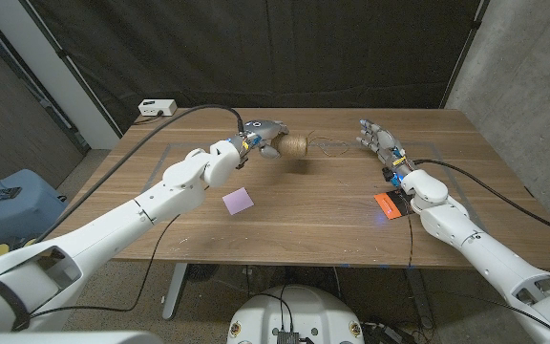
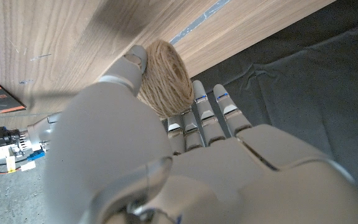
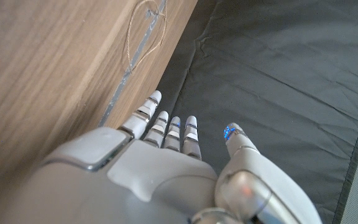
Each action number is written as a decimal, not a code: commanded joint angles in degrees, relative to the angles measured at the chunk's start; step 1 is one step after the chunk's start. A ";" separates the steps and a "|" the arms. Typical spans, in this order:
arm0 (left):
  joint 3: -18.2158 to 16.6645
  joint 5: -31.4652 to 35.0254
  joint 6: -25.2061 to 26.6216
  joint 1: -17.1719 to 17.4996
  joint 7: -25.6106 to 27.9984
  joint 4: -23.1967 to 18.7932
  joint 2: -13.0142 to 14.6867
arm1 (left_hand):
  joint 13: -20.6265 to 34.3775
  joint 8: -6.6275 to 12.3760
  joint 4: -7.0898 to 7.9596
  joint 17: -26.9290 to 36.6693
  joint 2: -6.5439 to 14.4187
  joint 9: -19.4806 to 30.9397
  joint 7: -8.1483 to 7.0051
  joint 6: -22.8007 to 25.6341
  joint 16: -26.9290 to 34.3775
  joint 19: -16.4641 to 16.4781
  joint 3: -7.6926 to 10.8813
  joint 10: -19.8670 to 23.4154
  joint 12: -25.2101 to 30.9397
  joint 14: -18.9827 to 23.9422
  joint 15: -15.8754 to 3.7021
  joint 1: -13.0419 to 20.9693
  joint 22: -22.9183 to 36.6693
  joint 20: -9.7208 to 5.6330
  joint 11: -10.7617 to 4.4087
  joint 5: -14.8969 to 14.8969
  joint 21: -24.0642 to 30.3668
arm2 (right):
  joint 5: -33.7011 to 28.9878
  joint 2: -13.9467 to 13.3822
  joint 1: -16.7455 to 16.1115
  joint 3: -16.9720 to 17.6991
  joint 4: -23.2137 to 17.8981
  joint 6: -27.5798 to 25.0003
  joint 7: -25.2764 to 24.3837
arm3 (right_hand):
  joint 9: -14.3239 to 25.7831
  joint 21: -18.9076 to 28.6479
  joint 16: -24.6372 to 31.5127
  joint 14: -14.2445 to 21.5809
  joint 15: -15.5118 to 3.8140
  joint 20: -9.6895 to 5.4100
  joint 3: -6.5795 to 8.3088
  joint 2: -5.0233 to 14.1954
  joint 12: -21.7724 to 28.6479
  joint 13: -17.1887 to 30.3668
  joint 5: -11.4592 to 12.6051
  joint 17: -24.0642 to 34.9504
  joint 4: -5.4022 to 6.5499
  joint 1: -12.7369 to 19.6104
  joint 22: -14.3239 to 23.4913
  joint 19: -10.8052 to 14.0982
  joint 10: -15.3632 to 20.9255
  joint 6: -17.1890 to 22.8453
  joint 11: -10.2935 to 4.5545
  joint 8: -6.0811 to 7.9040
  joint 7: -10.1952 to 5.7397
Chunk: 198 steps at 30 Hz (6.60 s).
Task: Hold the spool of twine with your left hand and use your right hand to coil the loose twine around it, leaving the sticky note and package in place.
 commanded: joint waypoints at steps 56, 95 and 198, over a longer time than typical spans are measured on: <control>1.44 -3.75 -2.30 -5.98 3.67 4.23 -5.66 | 2.11 4.47 1.07 0.53 3.26 2.71 -1.01 2.15 -0.11 -0.95 0.80 2.34 -0.56 0.35 0.12 -1.39 0.05 0.26 -1.96 5.27 0.55 | -10.48 1.24 11.43 -8.72 7.17 -1.65 6.53 | 0.20 0.59 0.58 7.12 -3.99 -4.57 4.39 -2.78 0.07 0.52 1.35 0.30 -7.18 24.90 0.42 6.72 8.02 5.78 -3.41 0.32 -5.35; 1.60 -4.76 -3.25 -7.38 4.68 4.67 -7.05 | 3.28 6.49 0.73 -0.71 0.28 0.44 -2.15 7.74 -0.67 -0.64 1.83 6.81 -0.25 3.17 -0.94 0.07 -0.08 -1.01 -3.56 1.98 0.86 | -15.16 5.21 15.68 -11.81 12.67 -2.07 2.79 | 0.49 1.51 2.28 12.21 -7.08 -6.13 0.00 -6.05 1.17 1.36 -0.63 0.90 -6.69 30.97 0.51 11.56 12.71 10.19 -4.92 1.17 -7.36; 2.33 -8.60 -0.59 -8.45 10.09 7.13 -11.02 | 7.20 5.60 1.75 -1.55 -5.05 0.96 -1.20 3.09 -3.01 -0.37 9.41 5.29 -4.18 2.25 -1.10 -1.30 -0.38 -1.20 -2.83 -1.57 0.09 | -21.39 5.60 9.24 -11.65 -0.76 -14.62 -17.10 | 1.47 6.37 13.00 37.96 -11.50 -8.90 -14.48 -6.23 11.04 4.21 1.29 5.32 -4.91 47.85 1.67 28.10 42.04 40.13 -7.89 8.59 -8.29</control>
